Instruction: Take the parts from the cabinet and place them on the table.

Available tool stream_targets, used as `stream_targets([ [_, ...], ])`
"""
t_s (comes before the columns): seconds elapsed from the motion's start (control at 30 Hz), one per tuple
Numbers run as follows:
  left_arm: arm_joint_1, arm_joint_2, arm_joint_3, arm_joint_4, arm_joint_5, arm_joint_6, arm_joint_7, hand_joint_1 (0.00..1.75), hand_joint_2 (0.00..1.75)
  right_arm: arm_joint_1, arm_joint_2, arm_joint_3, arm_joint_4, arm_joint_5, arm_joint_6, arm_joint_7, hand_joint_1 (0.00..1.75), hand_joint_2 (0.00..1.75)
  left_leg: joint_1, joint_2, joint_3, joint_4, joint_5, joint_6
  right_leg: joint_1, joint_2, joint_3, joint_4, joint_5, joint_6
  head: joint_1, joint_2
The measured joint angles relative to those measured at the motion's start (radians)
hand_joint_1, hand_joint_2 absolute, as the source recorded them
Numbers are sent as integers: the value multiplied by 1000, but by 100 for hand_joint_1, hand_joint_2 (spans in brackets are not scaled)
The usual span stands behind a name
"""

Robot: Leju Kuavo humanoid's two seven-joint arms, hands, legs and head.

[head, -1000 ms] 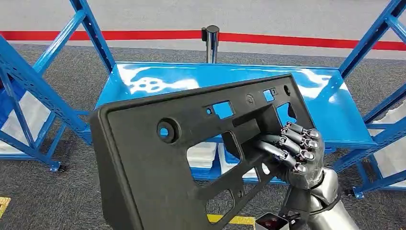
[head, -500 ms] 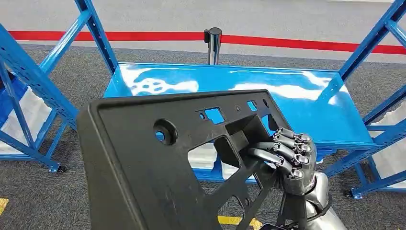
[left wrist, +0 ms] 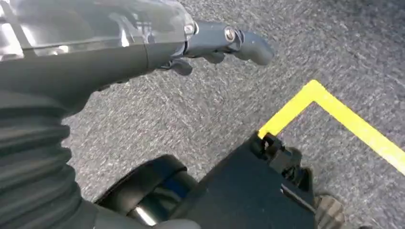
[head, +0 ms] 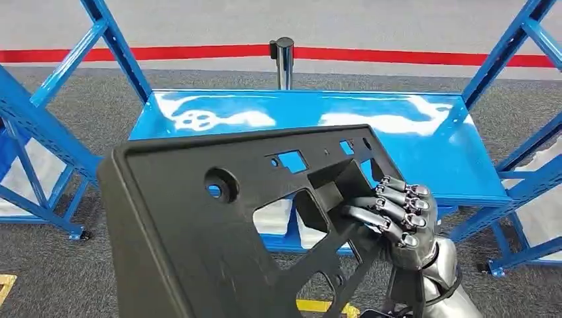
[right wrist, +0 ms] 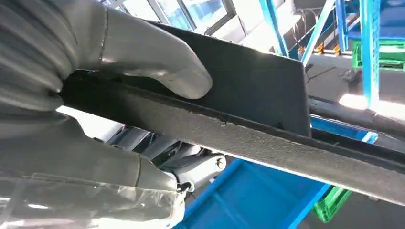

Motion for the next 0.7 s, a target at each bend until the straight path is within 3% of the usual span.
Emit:
stream_targets([
  [0.1,-5,0,0,0,0,0,0,0,175,-1,0,0,0,0,0,0,175,175,-12,0,-98,244,-114,2,8,-7,-1,0,0,-12,-10,0],
  [0.13,-8,0,0,0,0,0,0,0,175,-1,0,0,1,0,0,0,175,175,-13,0,-110,281,-119,4,11,-7,0,0,0,-12,-9,0],
  [0.17,-9,0,0,0,0,0,0,0,175,-1,0,0,1,0,0,0,175,175,-15,0,-100,271,-104,8,13,-7,1,0,0,-12,-9,0],
  [0.2,-8,0,0,0,0,-1,1,0,175,-1,1,0,1,0,0,1,175,175,-17,0,-70,214,-70,13,14,-5,2,1,0,-12,-10,0],
  [0.27,-6,0,-1,0,-3,-3,3,0,175,-1,1,0,1,0,0,1,175,175,-21,-1,18,30,16,25,14,-2,8,1,-1,-10,-11,0],
  [0.3,-3,0,-1,1,-3,-3,4,0,175,-1,1,0,1,0,0,1,175,175,-25,-2,36,-10,12,29,17,-2,7,2,-2,-8,-12,0],
  [0.4,-2,0,-1,1,-3,-3,3,0,175,-1,1,0,1,-1,-1,1,175,175,-31,-6,28,-23,9,34,19,-4,-4,1,6,9,-10,0],
  [0.43,-2,0,-1,1,-3,-3,3,0,175,-1,1,0,1,-1,-1,1,175,175,-33,-6,28,-26,11,40,17,-5,-2,-2,8,15,-10,0],
  [0.5,-3,-2,-1,1,-3,-5,3,0,175,-1,1,0,1,-1,-1,1,175,175,-26,-1,29,-34,20,56,18,-5,-14,25,-23,21,-8,0],
  [0.53,-3,-2,-1,1,-3,-6,4,0,175,-1,1,-1,1,-1,-1,1,175,175,-26,1,27,-34,21,59,18,-5,-38,80,-60,22,-2,0],
  [0.6,-2,-2,-1,1,-3,-9,4,0,175,3,1,0,1,-1,-1,1,175,175,-28,5,23,-34,22,62,18,-5,-110,242,-131,24,3,0],
  [0.63,-2,-2,-1,1,-3,-10,3,0,175,6,1,0,2,-1,-1,1,175,175,-28,6,22,-34,23,62,18,-5,-131,290,-141,24,3,0],
  [0.67,-2,-2,-1,1,-3,-10,3,0,175,8,2,0,2,-1,-1,1,175,175,-28,6,23,-33,23,62,18,-5,-129,291,-127,24,3,0],
  [0.7,-3,-2,-1,1,-3,-11,3,0,175,8,2,0,2,-1,-1,1,175,175,-27,6,23,-32,22,62,18,-5,-106,248,-96,25,5,0],
])
